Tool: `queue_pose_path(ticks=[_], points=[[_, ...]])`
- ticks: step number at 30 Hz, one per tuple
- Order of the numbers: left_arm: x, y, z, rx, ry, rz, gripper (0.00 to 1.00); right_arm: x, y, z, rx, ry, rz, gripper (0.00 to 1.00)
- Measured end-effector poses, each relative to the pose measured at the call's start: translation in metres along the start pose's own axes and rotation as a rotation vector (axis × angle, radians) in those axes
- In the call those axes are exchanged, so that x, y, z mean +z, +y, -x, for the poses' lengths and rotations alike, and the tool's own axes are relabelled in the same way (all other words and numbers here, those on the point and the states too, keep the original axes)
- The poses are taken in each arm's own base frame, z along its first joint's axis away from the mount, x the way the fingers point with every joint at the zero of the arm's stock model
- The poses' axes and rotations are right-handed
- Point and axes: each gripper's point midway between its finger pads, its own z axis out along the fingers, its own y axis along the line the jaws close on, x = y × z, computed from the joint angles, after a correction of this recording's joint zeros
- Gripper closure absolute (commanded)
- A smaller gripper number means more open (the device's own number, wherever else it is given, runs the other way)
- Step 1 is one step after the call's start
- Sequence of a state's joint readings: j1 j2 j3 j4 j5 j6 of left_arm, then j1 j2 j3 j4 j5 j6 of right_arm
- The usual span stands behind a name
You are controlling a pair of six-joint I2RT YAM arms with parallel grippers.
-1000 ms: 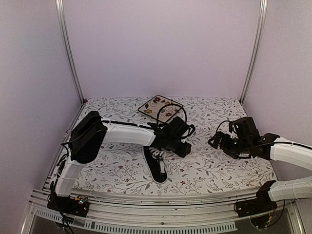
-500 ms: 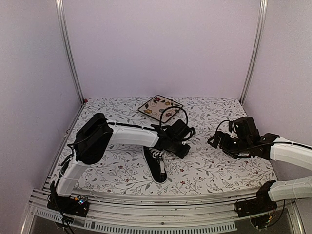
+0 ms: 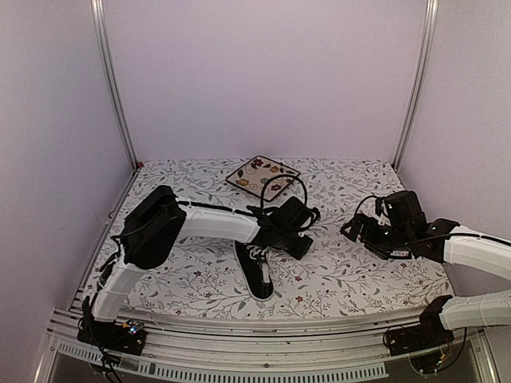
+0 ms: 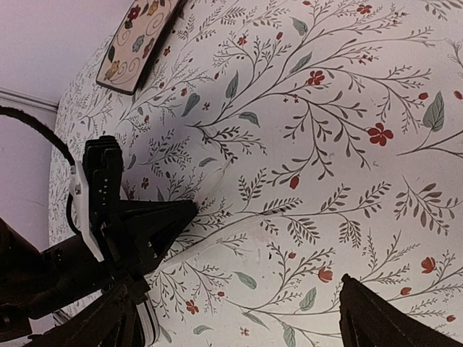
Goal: Tie the shoes
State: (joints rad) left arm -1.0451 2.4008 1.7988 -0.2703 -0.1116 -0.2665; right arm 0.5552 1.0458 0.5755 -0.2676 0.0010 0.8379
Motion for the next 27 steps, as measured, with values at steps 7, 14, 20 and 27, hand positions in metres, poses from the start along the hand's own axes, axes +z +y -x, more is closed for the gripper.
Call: queue_pose_path(ticks=[7,14,20,27], points=[[-0.045,0.019,0.001,-0.124,-0.036,-0.025,1.0,0.0,0.001,-0.001,0.0,0.004,0.006,0.01],[-0.23,0.128,0.073,-0.405,-0.451,-0.014,1.0,0.007,0.004,-0.006,-0.032,0.038,0.021,0.01],[-0.284,0.202,-0.013,-0.579,-0.473,0.134,1.0,0.025,0.011,-0.016,-0.087,0.102,0.034,0.03],[-0.288,0.202,-0.111,-0.679,-0.34,0.165,1.0,0.049,0.024,-0.023,-0.137,0.143,-0.031,0.22]])
